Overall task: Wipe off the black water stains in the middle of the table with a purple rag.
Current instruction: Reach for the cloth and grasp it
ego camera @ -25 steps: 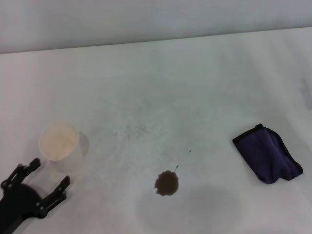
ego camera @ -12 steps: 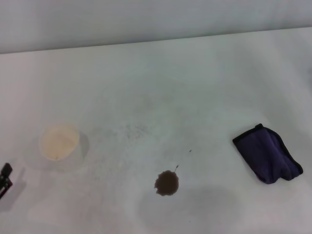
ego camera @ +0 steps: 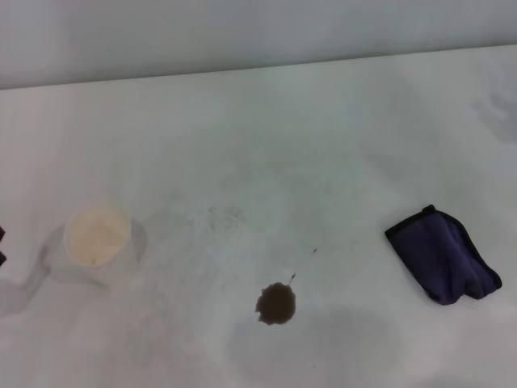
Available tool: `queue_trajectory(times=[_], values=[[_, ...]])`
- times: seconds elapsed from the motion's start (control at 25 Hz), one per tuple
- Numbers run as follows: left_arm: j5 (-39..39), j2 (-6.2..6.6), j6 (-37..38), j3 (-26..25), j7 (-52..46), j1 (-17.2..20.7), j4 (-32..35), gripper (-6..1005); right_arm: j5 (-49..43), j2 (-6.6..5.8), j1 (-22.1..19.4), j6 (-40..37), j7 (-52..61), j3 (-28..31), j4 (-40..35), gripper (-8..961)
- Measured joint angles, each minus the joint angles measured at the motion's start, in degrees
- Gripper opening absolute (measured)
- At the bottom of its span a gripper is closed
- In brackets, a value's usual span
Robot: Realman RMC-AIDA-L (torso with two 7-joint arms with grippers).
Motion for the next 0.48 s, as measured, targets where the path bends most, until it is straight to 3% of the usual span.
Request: queue_trajectory(times=[0.2, 0.32, 0.48], values=[[-1.99, -0.01, -2.58, 0.0, 0.19, -0.96, 0.17, 879, -25.34, -0.24, 4.59, 7.15, 19.99, -5.32, -19.47, 425], [-2.79, -0.03, -3.36, 0.0, 0.21, -1.37, 0.97, 879, -35.99, 0.22, 7.42, 13.22, 28.13, -9.74, -27.07, 427], [-4.2, -0.03, -3.79, 0.01, 0.06, -2.11, 1.99, 879, -48.07, 0.91, 9.02, 18.39, 38.19, -22.76, -34.89, 428]])
